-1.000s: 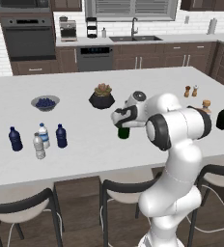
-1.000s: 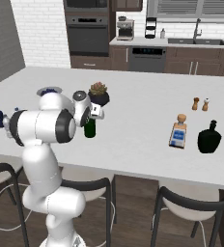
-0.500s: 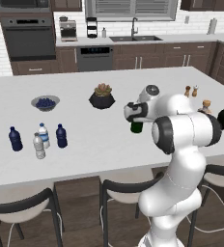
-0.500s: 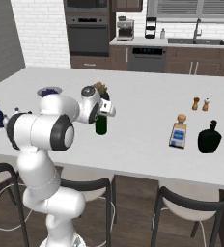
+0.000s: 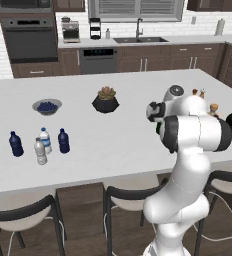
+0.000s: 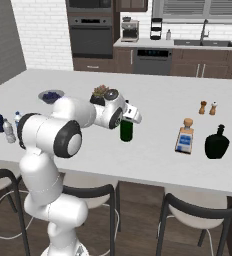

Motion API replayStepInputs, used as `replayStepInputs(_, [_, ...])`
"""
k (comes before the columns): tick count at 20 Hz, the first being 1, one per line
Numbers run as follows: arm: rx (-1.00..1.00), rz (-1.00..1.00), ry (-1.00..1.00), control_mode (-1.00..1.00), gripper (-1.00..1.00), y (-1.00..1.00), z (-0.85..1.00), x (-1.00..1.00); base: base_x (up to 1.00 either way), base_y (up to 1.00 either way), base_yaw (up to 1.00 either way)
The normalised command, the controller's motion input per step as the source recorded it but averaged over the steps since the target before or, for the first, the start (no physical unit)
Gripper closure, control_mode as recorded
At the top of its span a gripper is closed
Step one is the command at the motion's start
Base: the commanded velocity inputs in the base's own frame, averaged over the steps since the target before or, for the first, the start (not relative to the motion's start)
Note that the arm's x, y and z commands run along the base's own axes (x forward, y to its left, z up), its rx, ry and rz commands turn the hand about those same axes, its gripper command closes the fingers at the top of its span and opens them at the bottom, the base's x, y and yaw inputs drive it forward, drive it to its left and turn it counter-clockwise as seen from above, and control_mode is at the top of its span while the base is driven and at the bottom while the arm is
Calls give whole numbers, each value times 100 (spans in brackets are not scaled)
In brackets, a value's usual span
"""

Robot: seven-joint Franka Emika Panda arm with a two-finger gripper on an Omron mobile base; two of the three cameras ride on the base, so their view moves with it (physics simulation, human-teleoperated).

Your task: Move the plastic bottles in the middle to the plastics group, and the glass bottles in the middle to the glass group.

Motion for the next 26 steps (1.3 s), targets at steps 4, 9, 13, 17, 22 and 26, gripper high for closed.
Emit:
replayStepInputs(4, [0,-13,0,-100,100,-100,0,-12,0,0,0])
replayStepInputs(9, [0,-13,0,-100,100,-100,0,-10,0,0,0])
replayStepInputs(13, [0,-13,0,-100,100,-95,0,-19,0,0,0])
replayStepInputs(17, [0,-8,0,-100,100,-57,0,-29,0,0,0])
replayStepInputs(22, [3,-1,-3,-100,100,5,-7,-15,0,0,0])
replayStepInputs(26, [6,0,-4,-100,100,31,-21,-5,0,0,0])
